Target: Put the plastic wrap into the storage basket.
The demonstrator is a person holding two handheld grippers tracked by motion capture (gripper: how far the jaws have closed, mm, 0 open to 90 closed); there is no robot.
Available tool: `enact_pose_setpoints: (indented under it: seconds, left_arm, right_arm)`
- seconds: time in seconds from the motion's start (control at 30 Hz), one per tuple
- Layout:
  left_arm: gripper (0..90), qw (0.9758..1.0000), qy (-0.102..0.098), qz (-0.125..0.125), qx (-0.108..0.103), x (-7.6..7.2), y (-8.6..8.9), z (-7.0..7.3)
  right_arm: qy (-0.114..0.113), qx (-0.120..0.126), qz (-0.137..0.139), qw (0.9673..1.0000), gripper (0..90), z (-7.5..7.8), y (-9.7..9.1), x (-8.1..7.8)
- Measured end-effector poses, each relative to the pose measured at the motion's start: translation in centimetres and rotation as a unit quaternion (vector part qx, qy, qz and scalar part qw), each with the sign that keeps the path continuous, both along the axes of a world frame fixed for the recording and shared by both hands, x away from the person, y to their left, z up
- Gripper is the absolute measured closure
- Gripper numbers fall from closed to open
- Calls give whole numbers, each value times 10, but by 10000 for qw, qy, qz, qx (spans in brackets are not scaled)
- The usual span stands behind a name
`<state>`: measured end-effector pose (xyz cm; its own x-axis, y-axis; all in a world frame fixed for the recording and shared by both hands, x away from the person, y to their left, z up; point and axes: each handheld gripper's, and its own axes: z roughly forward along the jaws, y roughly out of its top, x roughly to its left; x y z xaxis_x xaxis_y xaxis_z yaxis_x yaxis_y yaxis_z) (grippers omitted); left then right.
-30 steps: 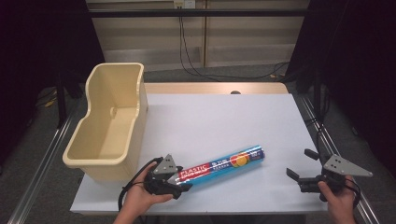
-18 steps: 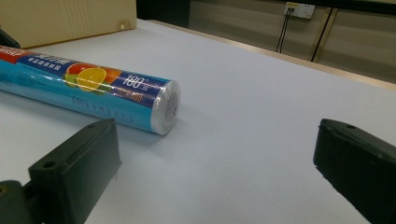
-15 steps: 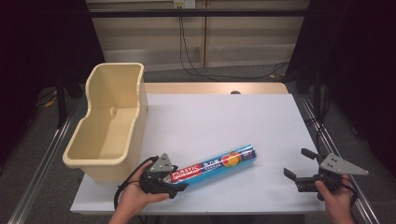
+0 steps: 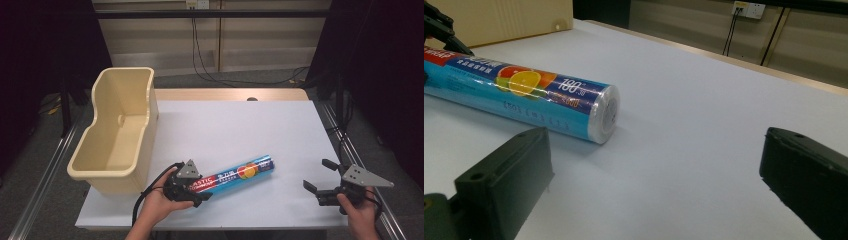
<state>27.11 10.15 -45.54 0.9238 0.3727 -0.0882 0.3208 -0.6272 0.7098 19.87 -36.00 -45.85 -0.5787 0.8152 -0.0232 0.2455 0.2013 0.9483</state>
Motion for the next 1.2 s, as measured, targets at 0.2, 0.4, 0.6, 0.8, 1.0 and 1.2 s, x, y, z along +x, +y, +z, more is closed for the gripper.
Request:
enact_pose_setpoints:
  seconds: [0.2,0.4,0.6,0.8,1.0,1.2]
  left_arm:
    - [315,10000,14,13,88,-5,7,3]
    - [313,9996,60,279,35,-13,38,4]
    - [312,9991,44,422,58,-20,55,4]
    - [312,9990,81,372,238,-19,52,8]
    - [292,9993,124,307,188,-11,41,17]
    - [271,9996,95,120,232,0,21,28]
  right_arm:
    - [14,2,10,10000,1,0,1,1]
    - [27,21,6,10000,1,-1,2,3]
    - [27,6,47,10000,1,-1,4,4]
    - [1,18,86,10000,1,0,5,4]
    - [-28,29,64,10000,1,2,4,2]
    - [-39,36,71,10000,1,3,3,2]
